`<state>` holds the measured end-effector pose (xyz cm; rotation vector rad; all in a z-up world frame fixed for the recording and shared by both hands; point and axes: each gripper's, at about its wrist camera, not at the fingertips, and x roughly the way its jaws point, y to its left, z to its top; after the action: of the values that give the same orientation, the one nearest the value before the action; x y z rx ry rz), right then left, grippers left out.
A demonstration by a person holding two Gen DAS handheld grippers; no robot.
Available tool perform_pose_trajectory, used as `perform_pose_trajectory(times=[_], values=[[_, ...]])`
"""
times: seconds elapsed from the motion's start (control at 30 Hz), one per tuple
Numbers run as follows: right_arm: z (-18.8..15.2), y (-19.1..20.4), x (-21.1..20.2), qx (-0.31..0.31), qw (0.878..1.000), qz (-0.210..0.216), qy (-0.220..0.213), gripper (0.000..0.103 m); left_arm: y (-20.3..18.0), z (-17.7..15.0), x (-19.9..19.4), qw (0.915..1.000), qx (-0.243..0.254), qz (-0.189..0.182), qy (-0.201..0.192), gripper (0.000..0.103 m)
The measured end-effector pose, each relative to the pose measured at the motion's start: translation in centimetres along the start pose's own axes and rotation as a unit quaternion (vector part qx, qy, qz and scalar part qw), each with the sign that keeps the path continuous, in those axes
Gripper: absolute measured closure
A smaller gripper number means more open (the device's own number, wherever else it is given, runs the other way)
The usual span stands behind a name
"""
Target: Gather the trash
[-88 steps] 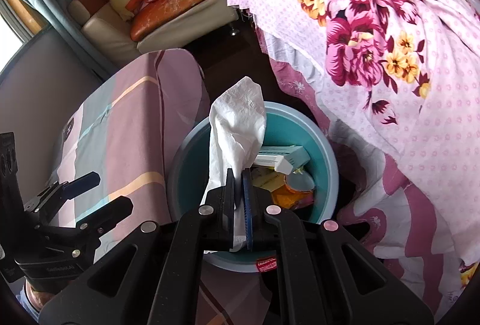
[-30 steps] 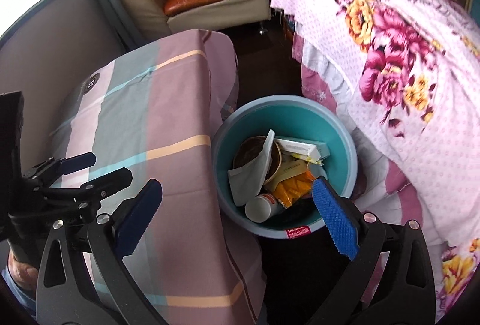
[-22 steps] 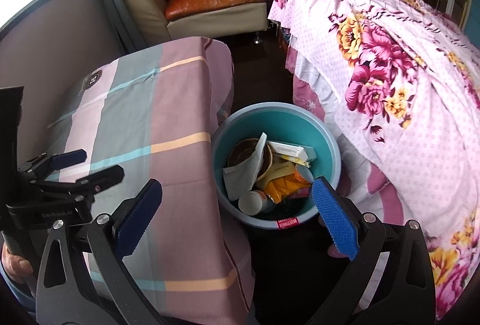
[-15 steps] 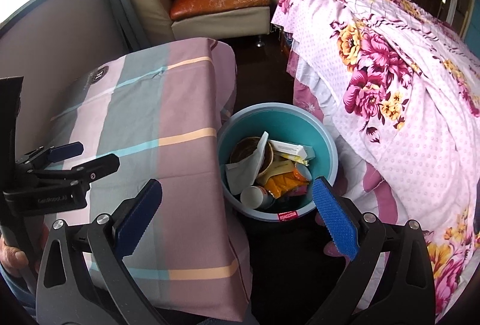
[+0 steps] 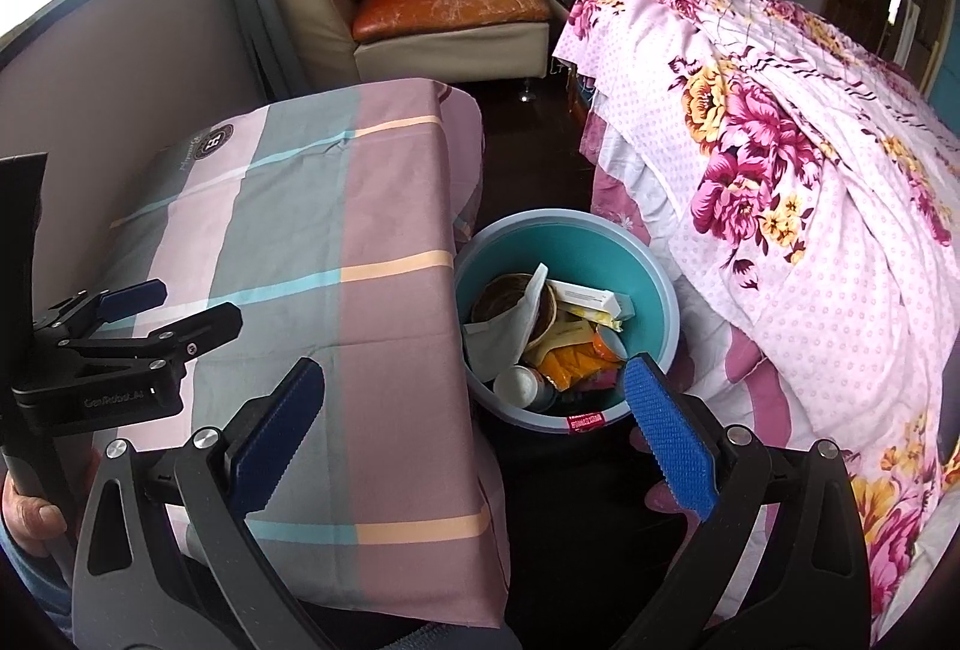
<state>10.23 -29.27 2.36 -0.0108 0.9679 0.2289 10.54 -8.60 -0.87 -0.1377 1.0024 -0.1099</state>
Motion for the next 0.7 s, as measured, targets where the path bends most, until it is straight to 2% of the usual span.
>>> perform_pose_trajectory(times=[0.1, 0.7], values=[[0.0, -0.2, -0.1, 0.006, 1.0, -0.001, 0.0, 0.007, 0.2, -0.3, -0.1, 0.9999, -0.003, -0.012, -0.005, 0.004], [-0.2, -1.5, 1.5, 0.027, 1.0, -0.003, 0.015, 0.007, 0.1, -0.6, 1.0, 0.9999, 0.009, 0.009, -0.005, 0.004]])
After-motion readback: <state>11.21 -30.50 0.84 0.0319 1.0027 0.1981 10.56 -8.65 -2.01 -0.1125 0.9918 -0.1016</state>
